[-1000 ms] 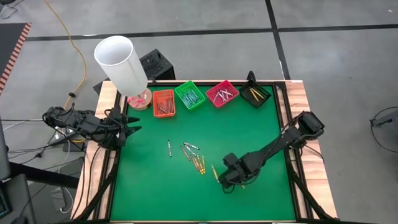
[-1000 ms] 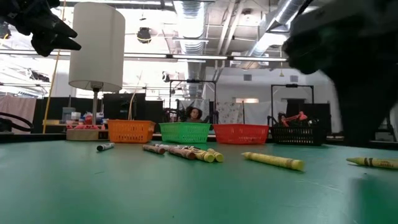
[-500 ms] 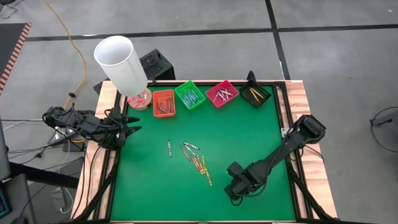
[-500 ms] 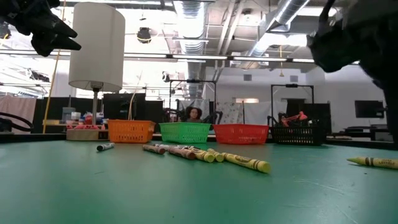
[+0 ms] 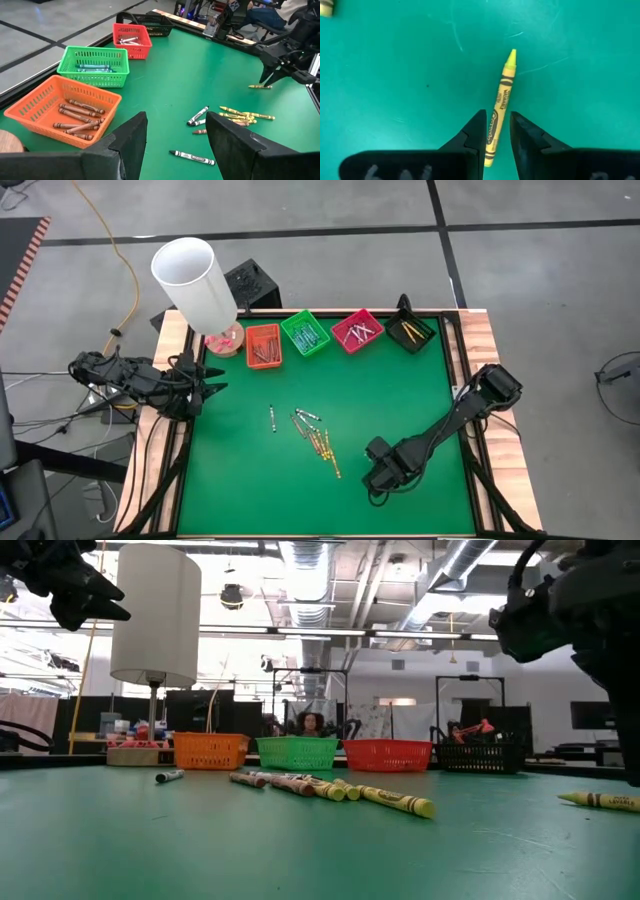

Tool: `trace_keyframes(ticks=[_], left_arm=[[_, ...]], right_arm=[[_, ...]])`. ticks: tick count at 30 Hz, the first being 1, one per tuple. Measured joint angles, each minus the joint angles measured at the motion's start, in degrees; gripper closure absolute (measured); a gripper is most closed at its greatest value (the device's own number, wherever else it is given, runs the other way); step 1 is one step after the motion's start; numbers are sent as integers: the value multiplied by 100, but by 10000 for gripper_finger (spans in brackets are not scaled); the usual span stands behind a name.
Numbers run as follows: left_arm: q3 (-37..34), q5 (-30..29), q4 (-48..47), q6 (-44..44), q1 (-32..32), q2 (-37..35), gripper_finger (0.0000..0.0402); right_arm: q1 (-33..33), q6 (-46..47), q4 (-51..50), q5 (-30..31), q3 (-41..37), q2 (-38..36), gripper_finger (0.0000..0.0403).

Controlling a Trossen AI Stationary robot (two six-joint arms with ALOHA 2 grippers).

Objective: Sort crayons
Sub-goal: Put the yellow/green crayon into the black bin

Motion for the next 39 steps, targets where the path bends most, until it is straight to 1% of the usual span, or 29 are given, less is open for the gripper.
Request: trace_keyframes(ticks=[7, 13, 20, 24, 30, 39], left_arm=[[0, 1, -3, 0, -1, 0, 210], [0, 0, -4, 0, 1, 0, 210], [0, 0, -2, 0, -1, 0, 210], [0, 0, -2, 0, 1, 0, 210], [0, 0, -4, 0, 1, 0, 210], [0, 0, -4, 0, 1, 0, 210]], right_arm=[[9, -67, 65, -65, -307, 0, 313], [6, -86, 85, -87, -332, 0, 313], [13, -369, 100, -101, -336, 0, 325], [2, -366, 98, -102, -336, 0, 344], [2, -364, 102, -101, -336, -7, 395], [-101, -322, 209, -51, -336, -7, 400]])
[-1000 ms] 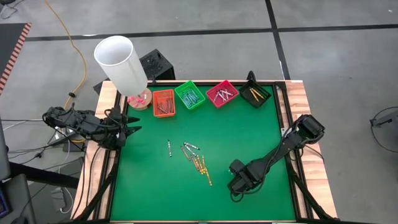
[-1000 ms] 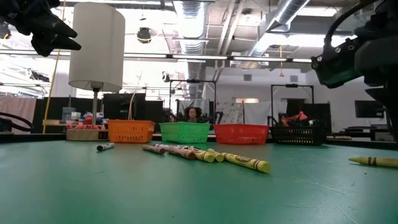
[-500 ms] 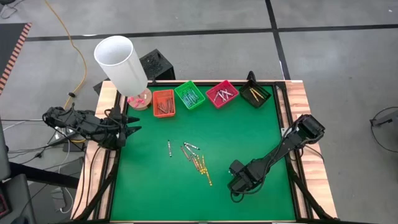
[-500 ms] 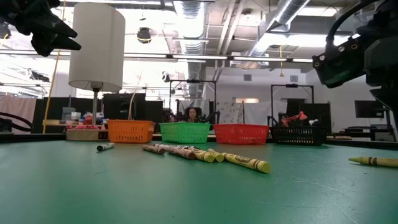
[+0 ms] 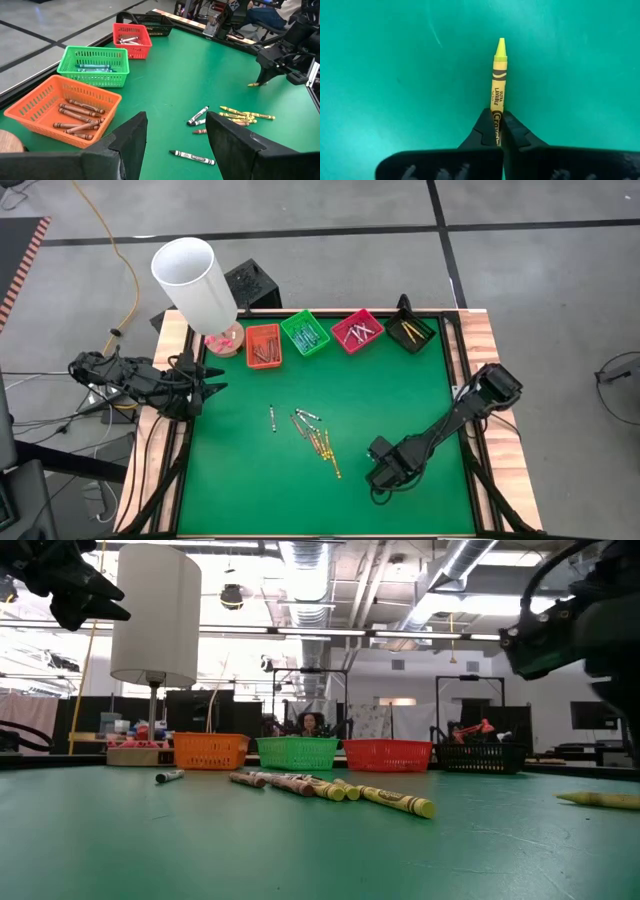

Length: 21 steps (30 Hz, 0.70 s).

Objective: Sort crayons
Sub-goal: Put the yellow/green crayon into the black bin

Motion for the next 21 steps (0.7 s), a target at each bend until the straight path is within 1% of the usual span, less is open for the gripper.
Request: trace_keyframes(ticks=[3, 10, 16, 21], left_arm=[[0, 0, 0, 0, 0, 0, 210], [0, 0, 0, 0, -2, 0, 210], [0, 2, -2, 0, -1, 0, 210], [0, 0, -2, 0, -2, 0, 210]], right_arm=[[-98, -19, 158, 177, 0, 0, 400], [-416, -232, 281, 228, 0, 0, 401], [-822, -1053, 455, 49, 7, 0, 401], [-1214, -1950, 471, 49, 100, -29, 401]])
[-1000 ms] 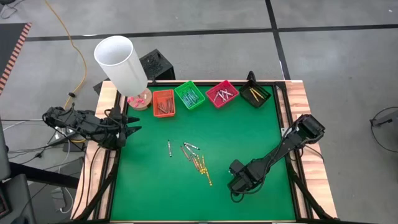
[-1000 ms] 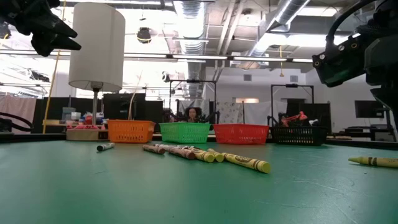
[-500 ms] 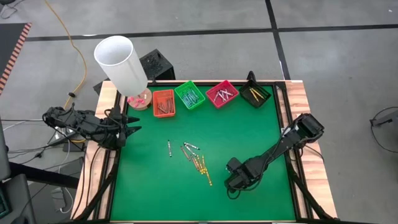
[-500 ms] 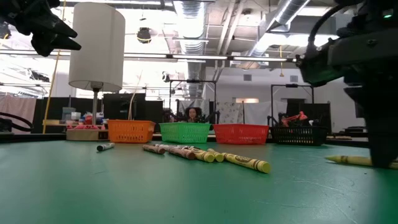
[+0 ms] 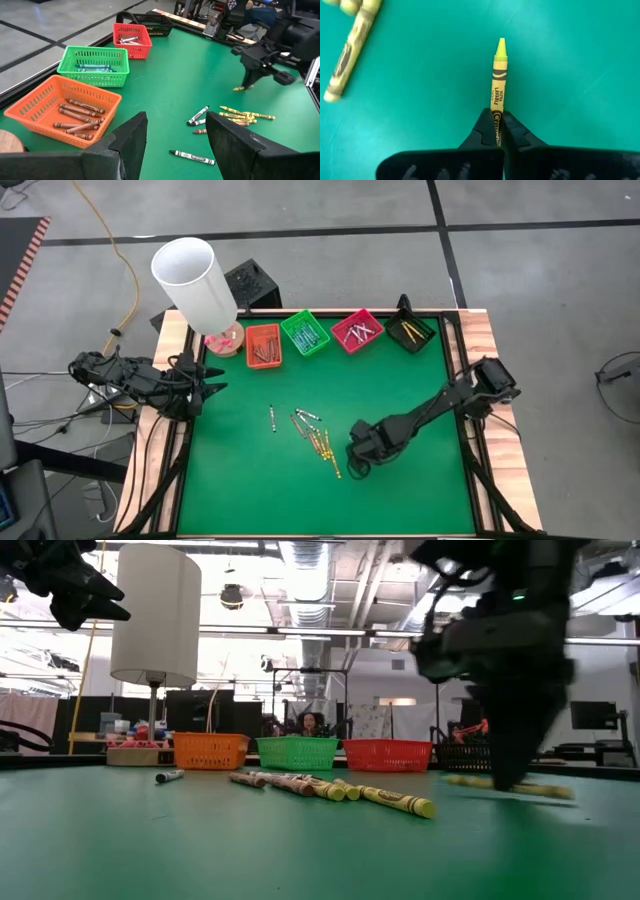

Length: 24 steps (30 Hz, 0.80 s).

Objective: Sort crayons
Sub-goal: Put the yellow/green crayon into the black bin

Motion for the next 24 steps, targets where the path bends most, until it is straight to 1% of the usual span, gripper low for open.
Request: trace_keyframes(ticks=[6, 14, 17, 21, 24], left_arm=[[-1, 2, -2, 0, 1, 0, 210], [-2, 0, -4, 0, 1, 2, 210], [-2, 0, -6, 0, 2, 2, 210], [-2, 2, -3, 0, 0, 2, 210], [-2, 2, -4, 0, 1, 2, 210]], right_arm=[[-570, -1037, -85, -4, 40, -164, 401], [-1537, -2294, -233, 53, 40, -548, 402], [-1951, -2747, -316, 98, 40, -711, 402], [-2561, -3269, -518, 366, 43, -906, 402], [-3074, -3651, -624, 415, 43, -1069, 402]])
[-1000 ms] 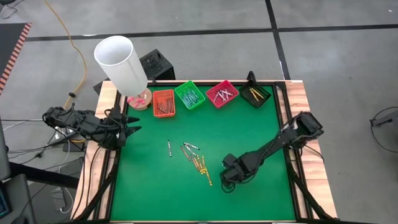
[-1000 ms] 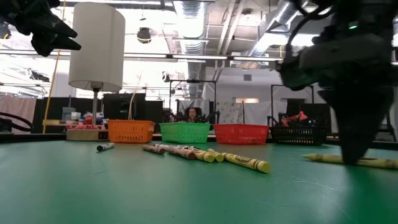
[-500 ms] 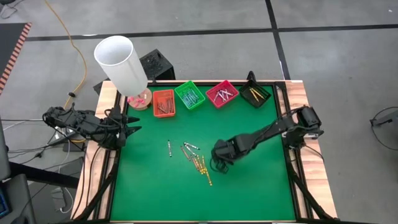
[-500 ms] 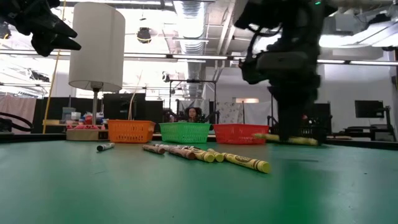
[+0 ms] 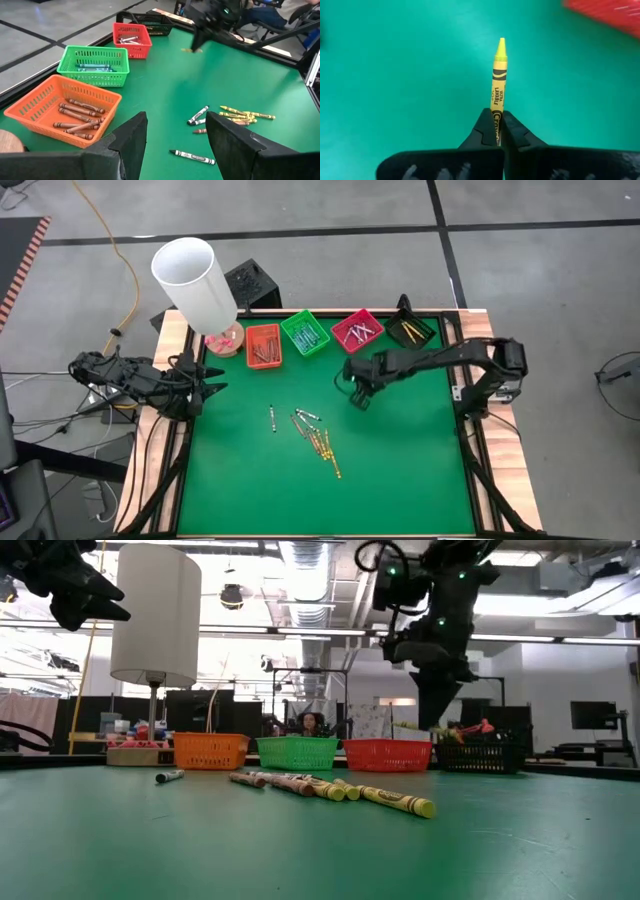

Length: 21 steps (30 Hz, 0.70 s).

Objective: Sort crayons
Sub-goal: Put the yellow/green crayon into the black bin

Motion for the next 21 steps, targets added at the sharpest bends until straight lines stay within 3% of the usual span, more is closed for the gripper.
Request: trace_keyframes(ticks=[12, 21], left_arm=[[0, -45, -2, -2, 0, 0, 210], [0, -113, -4, -3, 0, 0, 210]], right_arm=[[-2226, -1019, -530, 516, 0, -666, 401], [-3513, -1365, -62, 636, 2, -510, 401]])
